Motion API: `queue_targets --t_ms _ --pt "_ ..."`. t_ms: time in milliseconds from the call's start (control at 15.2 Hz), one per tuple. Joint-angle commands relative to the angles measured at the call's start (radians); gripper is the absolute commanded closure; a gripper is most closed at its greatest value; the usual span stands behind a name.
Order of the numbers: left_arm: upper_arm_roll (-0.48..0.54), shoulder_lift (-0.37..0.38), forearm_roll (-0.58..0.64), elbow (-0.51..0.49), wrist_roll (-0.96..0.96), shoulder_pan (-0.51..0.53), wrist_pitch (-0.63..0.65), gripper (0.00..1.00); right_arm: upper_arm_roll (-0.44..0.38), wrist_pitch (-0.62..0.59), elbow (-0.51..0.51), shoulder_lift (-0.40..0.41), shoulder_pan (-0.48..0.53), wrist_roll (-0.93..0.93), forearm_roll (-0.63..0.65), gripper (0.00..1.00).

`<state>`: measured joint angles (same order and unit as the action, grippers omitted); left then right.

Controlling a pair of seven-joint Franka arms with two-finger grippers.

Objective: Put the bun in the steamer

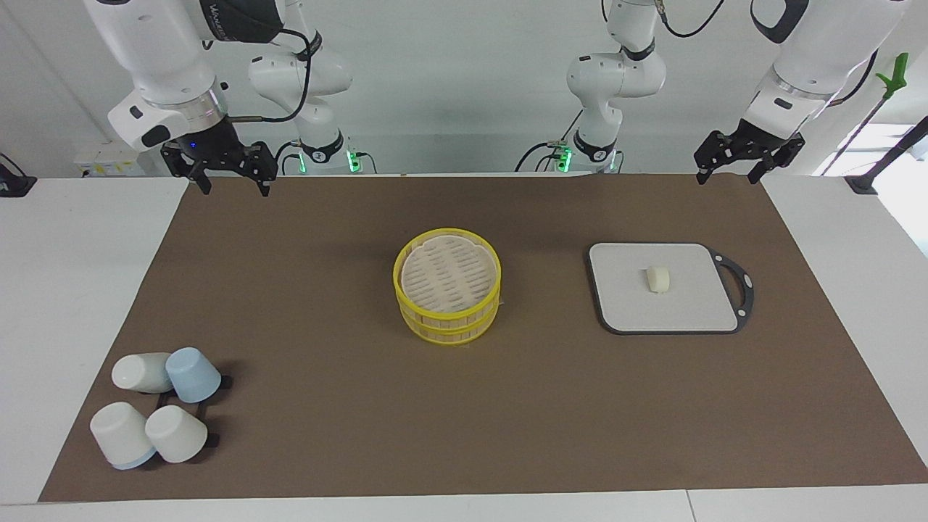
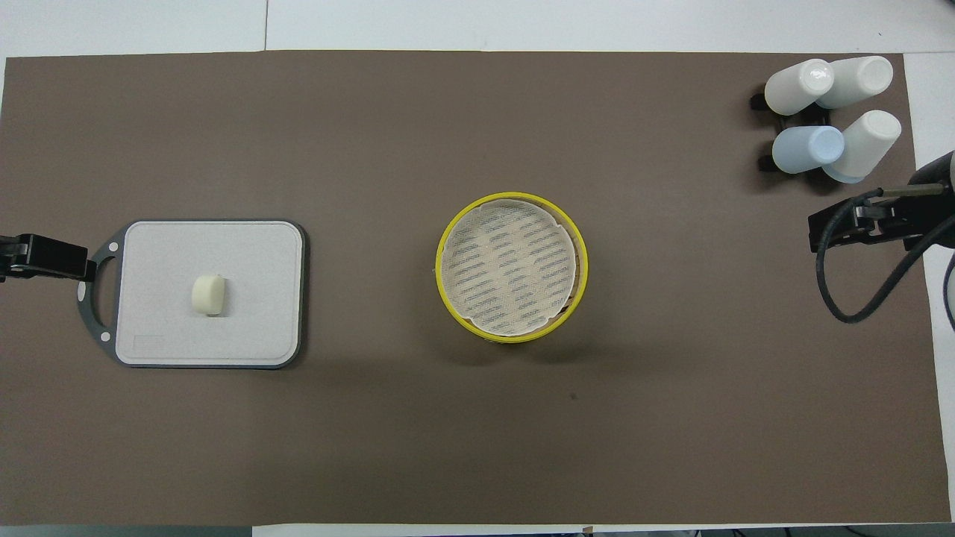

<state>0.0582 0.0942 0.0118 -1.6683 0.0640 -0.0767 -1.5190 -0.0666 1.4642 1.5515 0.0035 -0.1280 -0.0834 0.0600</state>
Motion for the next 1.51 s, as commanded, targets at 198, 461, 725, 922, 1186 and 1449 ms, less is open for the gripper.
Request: queue_targets --t_ms 198,461,725,922,1186,1449 --pt "0.008 0.01 0.019 -0.007 -0.001 -0.017 -0.013 0.0 0.005 -0.039 -0.014 0.0 0.01 0.014 -0.008 0.0" --pt "0.008 0.01 0.019 -0.007 -0.001 -0.017 -0.013 0.0 0.008 -0.059 0.004 -0.029 -0.005 0.024 -0.008 0.0" --pt "0.008 0.01 0.019 -0.008 -0.001 -0.017 -0.013 0.0 0.016 0.025 0.01 -0.022 -0.122 0.024 -0.028 0.0" --pt "0.008 0.01 0.019 -0.011 0.0 -0.017 -0.013 0.0 0.018 0.108 -0.028 0.085 -0.301 -0.224 -0.086 0.0" --pt "0.008 0.041 0.019 -0.082 0.003 -0.017 -0.075 0.0 0.018 0.347 -0.094 0.298 -0.501 -0.505 -0.103 0.0" --pt "0.008 0.128 0.019 -0.356 0.017 -0.006 -0.289 0.0 0.019 0.481 0.021 0.325 -0.573 -0.526 -0.097 0.0"
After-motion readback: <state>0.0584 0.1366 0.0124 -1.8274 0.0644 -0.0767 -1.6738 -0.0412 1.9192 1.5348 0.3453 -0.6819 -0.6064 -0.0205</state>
